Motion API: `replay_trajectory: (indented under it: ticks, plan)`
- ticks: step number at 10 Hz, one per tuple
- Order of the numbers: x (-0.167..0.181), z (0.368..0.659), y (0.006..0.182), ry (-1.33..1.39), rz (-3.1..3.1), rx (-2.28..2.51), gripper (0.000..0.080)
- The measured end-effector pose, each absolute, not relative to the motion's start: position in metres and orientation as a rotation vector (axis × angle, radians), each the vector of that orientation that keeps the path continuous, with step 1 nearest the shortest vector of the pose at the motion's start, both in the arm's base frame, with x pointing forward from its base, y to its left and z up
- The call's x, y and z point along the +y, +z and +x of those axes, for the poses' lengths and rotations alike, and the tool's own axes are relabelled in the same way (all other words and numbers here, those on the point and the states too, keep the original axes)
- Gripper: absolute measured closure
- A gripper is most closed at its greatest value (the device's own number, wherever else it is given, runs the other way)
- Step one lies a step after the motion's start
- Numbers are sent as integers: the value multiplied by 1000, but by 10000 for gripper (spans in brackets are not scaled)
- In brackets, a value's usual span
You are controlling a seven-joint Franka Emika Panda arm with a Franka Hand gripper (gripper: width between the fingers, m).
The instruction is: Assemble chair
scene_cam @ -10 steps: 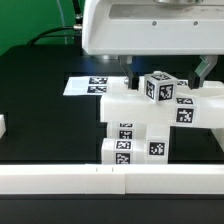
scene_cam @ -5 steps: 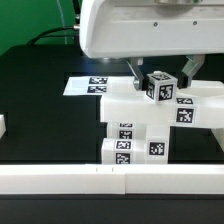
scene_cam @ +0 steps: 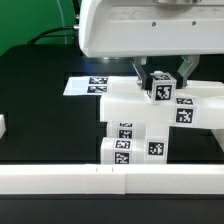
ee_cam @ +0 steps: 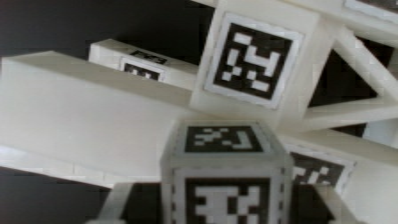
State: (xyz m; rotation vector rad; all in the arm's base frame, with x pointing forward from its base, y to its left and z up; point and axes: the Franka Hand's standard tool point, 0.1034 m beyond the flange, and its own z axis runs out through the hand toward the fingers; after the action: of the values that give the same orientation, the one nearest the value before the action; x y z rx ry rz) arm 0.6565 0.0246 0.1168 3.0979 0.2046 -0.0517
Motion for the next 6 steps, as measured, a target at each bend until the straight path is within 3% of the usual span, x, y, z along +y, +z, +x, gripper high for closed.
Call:
replay_trajectory:
  ticks: [6]
  plan:
    - [22, 657, 117, -36, 3049, -561, 511]
